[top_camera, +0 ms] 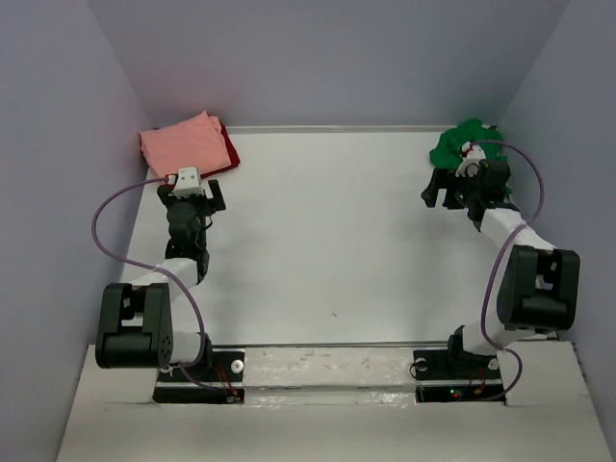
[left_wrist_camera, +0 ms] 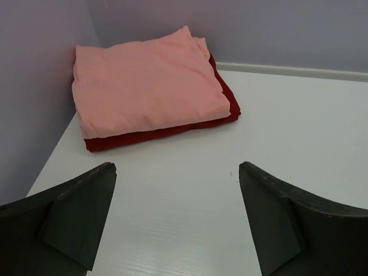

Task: Fold and stack the t-shirts
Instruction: Grab crumpled tshirt from the corner of the board with the right arm

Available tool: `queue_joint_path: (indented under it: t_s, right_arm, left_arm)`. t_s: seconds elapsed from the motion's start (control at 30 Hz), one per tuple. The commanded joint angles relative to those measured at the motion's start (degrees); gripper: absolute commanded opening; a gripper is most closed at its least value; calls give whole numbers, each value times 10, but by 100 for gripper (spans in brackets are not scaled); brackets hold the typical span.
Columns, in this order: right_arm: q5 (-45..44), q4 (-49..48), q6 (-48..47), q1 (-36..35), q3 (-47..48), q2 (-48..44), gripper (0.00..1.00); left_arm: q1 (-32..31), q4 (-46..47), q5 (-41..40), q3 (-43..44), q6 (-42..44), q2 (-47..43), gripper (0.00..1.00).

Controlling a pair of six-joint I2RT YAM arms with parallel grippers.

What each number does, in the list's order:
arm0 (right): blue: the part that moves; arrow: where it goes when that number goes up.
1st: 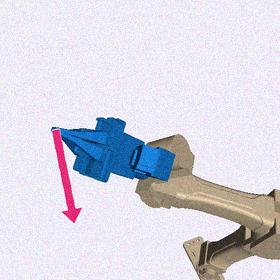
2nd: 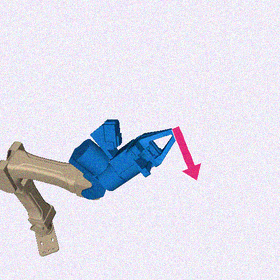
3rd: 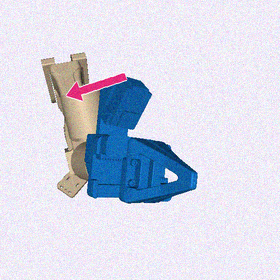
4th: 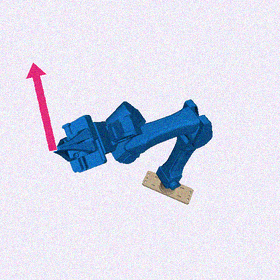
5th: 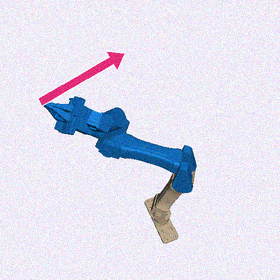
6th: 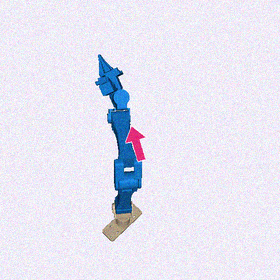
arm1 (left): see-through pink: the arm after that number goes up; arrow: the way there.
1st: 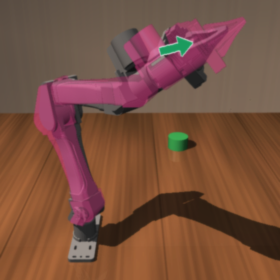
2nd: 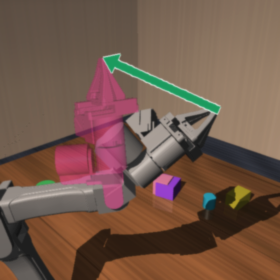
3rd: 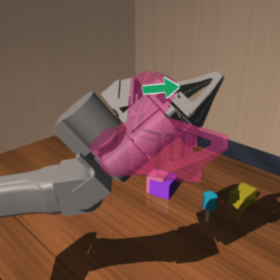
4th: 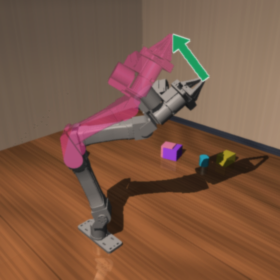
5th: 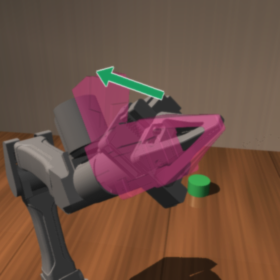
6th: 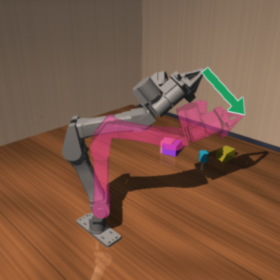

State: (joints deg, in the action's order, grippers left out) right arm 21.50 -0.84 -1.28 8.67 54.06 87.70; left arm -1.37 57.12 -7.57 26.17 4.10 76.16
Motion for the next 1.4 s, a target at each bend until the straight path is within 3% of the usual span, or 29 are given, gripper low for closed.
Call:
queue_joint_path:
  t_s: [0.0,0.27,0.63,0.77,1.0,1.2,1.37]
  right_arm:
    - [-29,-21,4,3,13,-1,100]
    - [71,-23,-100,3,-12,-27,100]
    - [43,2,-85,3,3,-20,100]
    - [77,43,-122,3,17,-13,100]
    - [86,43,-125,3,18,-8,100]
    - [48,45,-116,3,25,-3,100]
    - [36,124,-114,3,92,53,100]
  left_arm:
    - [4,20,8,8,3,-18,99]
    - [4,-1,31,27,29,-15,99]
    - [4,-58,26,62,59,-8,99]
    - [4,-101,26,85,78,-2,99]
    - [4,-118,109,86,108,-7,99]
    - [4,-136,131,100,116,3,99]
    - [4,-191,146,157,113,33,99]
